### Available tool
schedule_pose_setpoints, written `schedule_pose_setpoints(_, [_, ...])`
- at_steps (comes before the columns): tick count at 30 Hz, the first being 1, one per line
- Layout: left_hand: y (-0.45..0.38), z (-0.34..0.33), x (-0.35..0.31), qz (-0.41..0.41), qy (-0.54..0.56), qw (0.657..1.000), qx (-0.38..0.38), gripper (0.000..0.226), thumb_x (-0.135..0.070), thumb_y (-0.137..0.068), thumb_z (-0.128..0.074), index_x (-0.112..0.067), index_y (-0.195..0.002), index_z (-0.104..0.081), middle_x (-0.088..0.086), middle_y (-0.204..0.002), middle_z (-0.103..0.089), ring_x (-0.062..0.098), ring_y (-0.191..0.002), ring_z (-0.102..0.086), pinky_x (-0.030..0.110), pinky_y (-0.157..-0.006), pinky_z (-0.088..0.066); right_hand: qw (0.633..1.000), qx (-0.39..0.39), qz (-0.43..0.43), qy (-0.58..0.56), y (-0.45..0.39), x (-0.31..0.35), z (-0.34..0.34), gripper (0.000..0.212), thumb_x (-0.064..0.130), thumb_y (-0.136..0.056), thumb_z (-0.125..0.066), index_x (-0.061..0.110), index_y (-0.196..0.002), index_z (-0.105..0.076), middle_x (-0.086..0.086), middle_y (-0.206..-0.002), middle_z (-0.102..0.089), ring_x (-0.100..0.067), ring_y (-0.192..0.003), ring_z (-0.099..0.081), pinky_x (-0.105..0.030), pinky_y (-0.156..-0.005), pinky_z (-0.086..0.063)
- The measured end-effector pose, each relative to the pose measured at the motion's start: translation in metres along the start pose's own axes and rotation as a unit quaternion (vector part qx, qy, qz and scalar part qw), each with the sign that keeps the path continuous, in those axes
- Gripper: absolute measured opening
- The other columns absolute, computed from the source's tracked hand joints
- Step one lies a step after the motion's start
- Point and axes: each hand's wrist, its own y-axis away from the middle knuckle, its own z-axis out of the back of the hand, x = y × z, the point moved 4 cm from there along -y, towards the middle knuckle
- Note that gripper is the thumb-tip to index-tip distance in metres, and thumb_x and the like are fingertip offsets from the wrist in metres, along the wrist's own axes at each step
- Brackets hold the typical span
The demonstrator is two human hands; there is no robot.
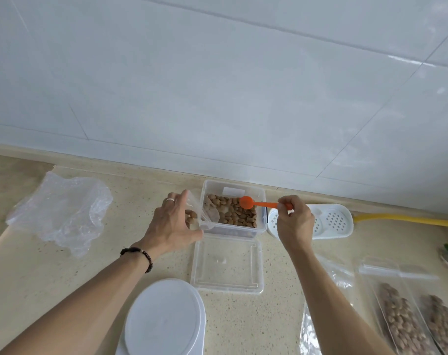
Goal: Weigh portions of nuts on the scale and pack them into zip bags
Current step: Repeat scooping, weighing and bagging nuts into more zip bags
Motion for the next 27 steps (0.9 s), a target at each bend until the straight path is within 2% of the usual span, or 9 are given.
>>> schedule_pose_setpoints(3, [0.007,0.003,0.008,-0.001,0.005,1.0,-0.007,0.08,-0.042,-0.061,-0.075,-0.028,-0.127,-0.031,-0.007,-0.106,-0.044,0.013,-0.093,-0.055,0.039,-0.094,-0.045,0.999,0.028,-0.017,-0.008,0.004,-0.008,-0.021,0.015,0.006,-0.093,-0.056,0.016,-0.088,-0.066,0.01,-0.079,-0.061,-0.009,-0.073,-0.056,-0.026,-0.067,-0.039])
schedule_pose_setpoints(6, [0.013,0.004,0.012,0.001,0.0,1.0,-0.002,0.087,-0.039,-0.064,-0.075,-0.026,-0.136,-0.029,-0.008,-0.105,-0.043,0.013,-0.096,-0.052,0.035,-0.097,-0.04,0.995,0.092,-0.014,-0.021,0.007,-0.002,-0.042,0.015,0.008,-0.091,-0.058,0.018,-0.084,-0.066,0.013,-0.076,-0.062,0.0,-0.069,-0.056,-0.018,-0.06,-0.039])
schedule_pose_setpoints(10, [0.015,0.008,0.016,0.004,0.006,1.0,-0.005,0.086,-0.038,-0.061,-0.073,-0.027,-0.134,-0.029,-0.016,-0.1,-0.042,0.012,-0.094,-0.053,0.039,-0.095,-0.044,0.987,0.153,-0.045,-0.024,0.004,0.001,-0.051,0.015,0.008,-0.089,-0.059,0.018,-0.083,-0.068,0.007,-0.073,-0.063,-0.01,-0.061,-0.055,-0.019,-0.055,-0.04])
schedule_pose_setpoints(13, [0.013,0.008,0.015,0.007,-0.002,1.0,-0.006,0.089,-0.039,-0.062,-0.073,-0.025,-0.138,-0.028,-0.009,-0.106,-0.043,0.014,-0.099,-0.051,0.04,-0.098,-0.041,0.978,0.186,-0.081,-0.053,0.001,0.0,-0.049,0.018,0.004,-0.089,-0.06,0.017,-0.08,-0.068,0.0,-0.068,-0.062,-0.013,-0.05,-0.05,-0.026,-0.05,-0.043])
schedule_pose_setpoints(16, [0.011,0.007,0.009,-0.001,-0.003,1.0,-0.012,0.088,-0.039,-0.064,-0.074,-0.024,-0.138,-0.028,-0.006,-0.107,-0.044,0.015,-0.1,-0.05,0.04,-0.098,-0.039,0.976,0.152,-0.129,-0.093,-0.002,-0.003,-0.042,0.017,0.002,-0.091,-0.06,0.014,-0.081,-0.068,-0.01,-0.07,-0.065,-0.014,-0.044,-0.048,-0.024,-0.043,-0.042])
schedule_pose_setpoints(21, [0.007,0.006,0.003,-0.006,-0.012,1.0,-0.013,0.089,-0.041,-0.064,-0.075,-0.023,-0.138,-0.028,-0.005,-0.109,-0.043,0.014,-0.102,-0.048,0.035,-0.096,-0.036,0.962,0.117,-0.189,-0.158,-0.005,-0.014,-0.031,0.01,0.001,-0.092,-0.059,0.006,-0.089,-0.066,-0.01,-0.071,-0.064,-0.014,-0.043,-0.044,-0.023,-0.041,-0.037])
schedule_pose_setpoints(24, [0.004,0.005,-0.002,-0.012,-0.018,1.0,-0.016,0.084,-0.039,-0.065,-0.077,-0.024,-0.134,-0.031,-0.008,-0.104,-0.043,0.013,-0.101,-0.046,0.036,-0.095,-0.038,0.951,0.103,-0.22,-0.19,-0.007,-0.021,-0.024,0.011,-0.001,-0.093,-0.058,0.007,-0.087,-0.065,-0.013,-0.075,-0.063,-0.011,-0.038,-0.041,-0.023,-0.04,-0.035])
schedule_pose_setpoints(27, [0.0,0.004,-0.005,-0.021,-0.023,0.999,-0.016,0.077,-0.039,-0.064,-0.075,-0.025,-0.127,-0.033,-0.013,-0.098,-0.045,0.013,-0.102,-0.043,0.037,-0.093,-0.039,0.944,0.098,-0.227,-0.218,-0.009,-0.023,-0.014,0.013,-0.001,-0.092,-0.058,0.008,-0.086,-0.065,-0.018,-0.081,-0.06,-0.014,-0.042,-0.038,-0.023,-0.041,-0.035])
